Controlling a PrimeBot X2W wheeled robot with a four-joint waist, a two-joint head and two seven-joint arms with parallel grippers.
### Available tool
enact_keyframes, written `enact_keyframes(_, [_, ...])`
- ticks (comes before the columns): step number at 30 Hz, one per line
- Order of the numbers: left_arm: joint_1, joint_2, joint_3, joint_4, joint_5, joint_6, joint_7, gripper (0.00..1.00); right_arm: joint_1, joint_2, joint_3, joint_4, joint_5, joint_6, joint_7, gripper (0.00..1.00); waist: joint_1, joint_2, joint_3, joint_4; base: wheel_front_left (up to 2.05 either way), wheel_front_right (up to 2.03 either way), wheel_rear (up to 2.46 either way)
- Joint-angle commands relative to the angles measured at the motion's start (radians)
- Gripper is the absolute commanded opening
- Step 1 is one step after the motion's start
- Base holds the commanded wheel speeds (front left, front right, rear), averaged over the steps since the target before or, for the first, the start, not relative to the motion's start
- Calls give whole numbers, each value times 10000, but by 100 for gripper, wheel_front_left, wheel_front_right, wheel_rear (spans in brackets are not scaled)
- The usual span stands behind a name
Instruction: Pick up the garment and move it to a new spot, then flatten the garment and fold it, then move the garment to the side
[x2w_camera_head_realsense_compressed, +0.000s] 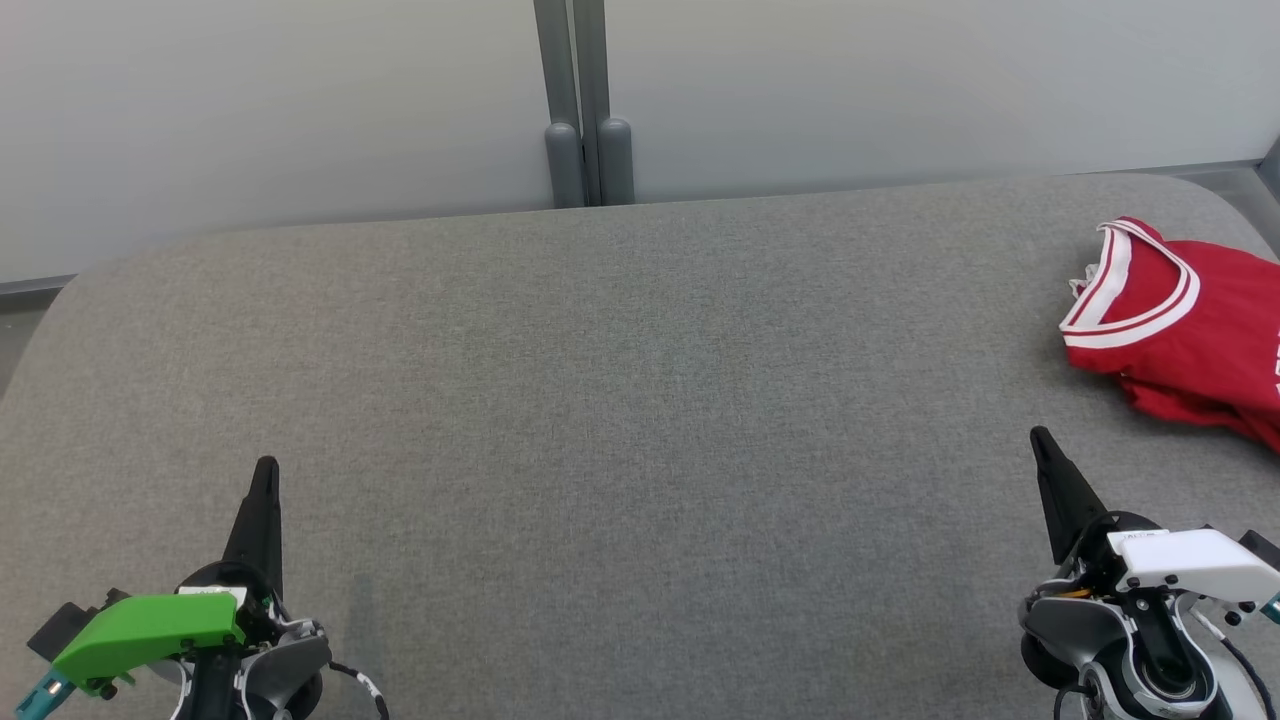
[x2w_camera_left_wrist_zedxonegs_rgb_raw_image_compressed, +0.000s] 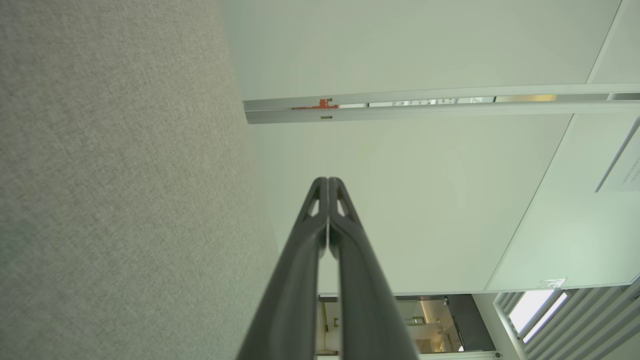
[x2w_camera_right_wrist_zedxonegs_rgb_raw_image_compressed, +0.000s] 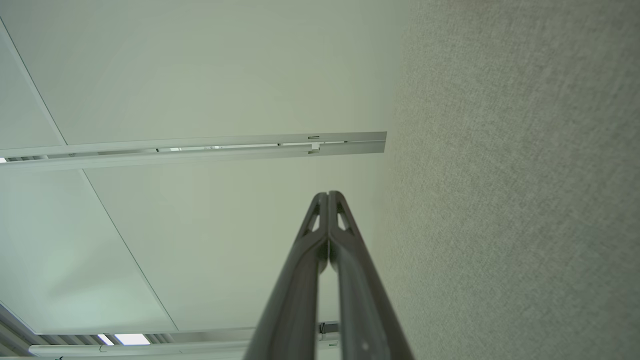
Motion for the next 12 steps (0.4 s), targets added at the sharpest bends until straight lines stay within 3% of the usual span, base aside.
enact_keyframes(1, [-123,62,26,-15,-7,-39,33,0,-56,-43,11,16,66,0,30,0,0,0,0,0,0,0,0])
enact_keyframes(12, [-123,62,26,-14,-7,-39,33,0,-56,-43,12,16,66,0,30,0,0,0,0,0,0,0,0])
